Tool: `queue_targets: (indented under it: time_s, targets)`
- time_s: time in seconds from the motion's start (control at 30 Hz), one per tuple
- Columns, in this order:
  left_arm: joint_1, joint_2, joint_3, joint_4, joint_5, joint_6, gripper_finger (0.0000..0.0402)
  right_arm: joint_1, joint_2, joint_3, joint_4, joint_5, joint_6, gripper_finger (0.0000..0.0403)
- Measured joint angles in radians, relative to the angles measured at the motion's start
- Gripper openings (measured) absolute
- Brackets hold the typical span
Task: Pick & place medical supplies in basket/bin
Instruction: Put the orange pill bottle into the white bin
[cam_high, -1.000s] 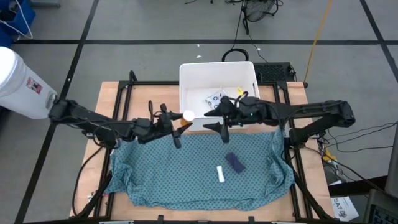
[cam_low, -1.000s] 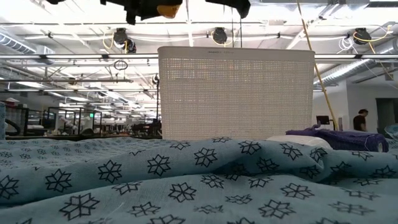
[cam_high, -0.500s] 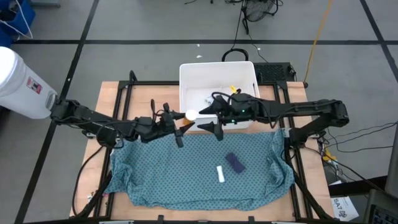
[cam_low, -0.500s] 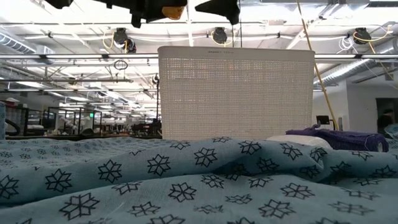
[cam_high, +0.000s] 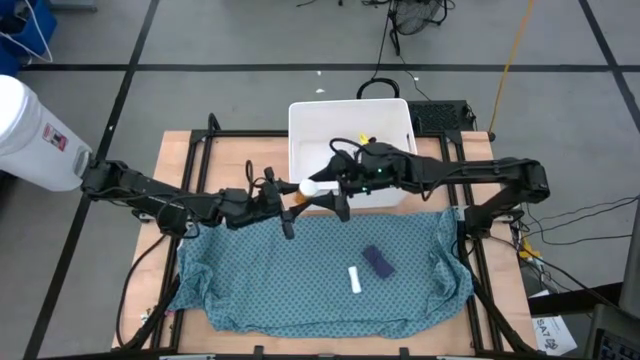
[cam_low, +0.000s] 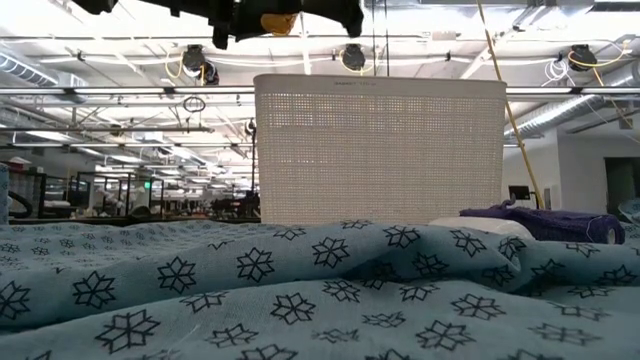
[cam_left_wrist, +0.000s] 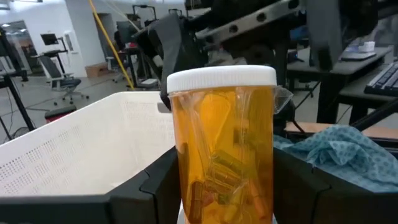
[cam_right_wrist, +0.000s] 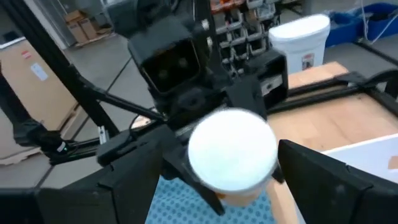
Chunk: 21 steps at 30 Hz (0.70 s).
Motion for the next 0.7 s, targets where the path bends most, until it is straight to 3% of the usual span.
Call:
queue_targets:
  time_s: [0.7]
  targets:
    - [0.006,0.0,0.0,0.014,0.036,-0.019,0.02,-0.012,0.055,0.011,0.043,-0.038,0.001,0.0273]
